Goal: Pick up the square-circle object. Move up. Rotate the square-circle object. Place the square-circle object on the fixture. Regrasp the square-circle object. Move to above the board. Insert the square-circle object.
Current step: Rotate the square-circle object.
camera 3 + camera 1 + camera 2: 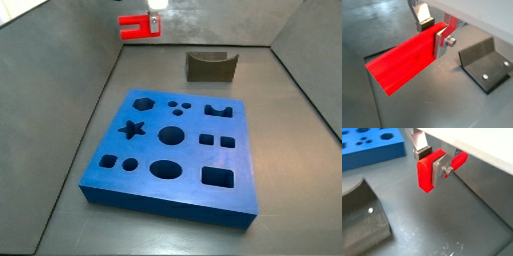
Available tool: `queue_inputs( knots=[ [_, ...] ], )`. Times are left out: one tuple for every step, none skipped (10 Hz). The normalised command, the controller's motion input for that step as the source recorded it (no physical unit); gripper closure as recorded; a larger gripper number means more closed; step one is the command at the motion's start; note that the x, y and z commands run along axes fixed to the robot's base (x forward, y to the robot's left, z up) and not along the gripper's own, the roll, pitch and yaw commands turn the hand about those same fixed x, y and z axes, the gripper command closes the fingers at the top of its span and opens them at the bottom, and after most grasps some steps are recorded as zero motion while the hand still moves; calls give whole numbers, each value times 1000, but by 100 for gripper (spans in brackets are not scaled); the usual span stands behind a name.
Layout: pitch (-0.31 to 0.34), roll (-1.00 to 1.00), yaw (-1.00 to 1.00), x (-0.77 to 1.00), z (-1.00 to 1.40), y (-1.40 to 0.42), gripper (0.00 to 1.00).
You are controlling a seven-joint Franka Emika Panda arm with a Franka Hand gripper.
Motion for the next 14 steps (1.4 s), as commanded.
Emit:
queue_inputs(
  knots=[
    [3, 0, -1000, 36, -42, 16, 100],
    [3, 0, -1000, 36, -41, 17, 100],
    [3, 0, -1000, 36, -41, 17, 100],
    [3, 0, -1000, 35, -41, 17, 100],
    [3, 0, -1000, 35, -41, 17, 100],
    [3, 0, -1000, 35, -41, 17, 100],
    [4, 0, -1000, 35, -41, 18, 100],
    [4, 0, -1000, 35, -40, 18, 100],
    [4, 0, -1000, 35, -40, 18, 100],
    [4, 0, -1000, 34, -40, 18, 100],
    [5, 0, -1000, 34, -40, 18, 100],
    [5, 0, -1000, 34, -40, 18, 100],
    [5, 0, -1000, 34, -40, 18, 100],
    [6, 0, -1000, 34, -40, 18, 100]
  ],
)
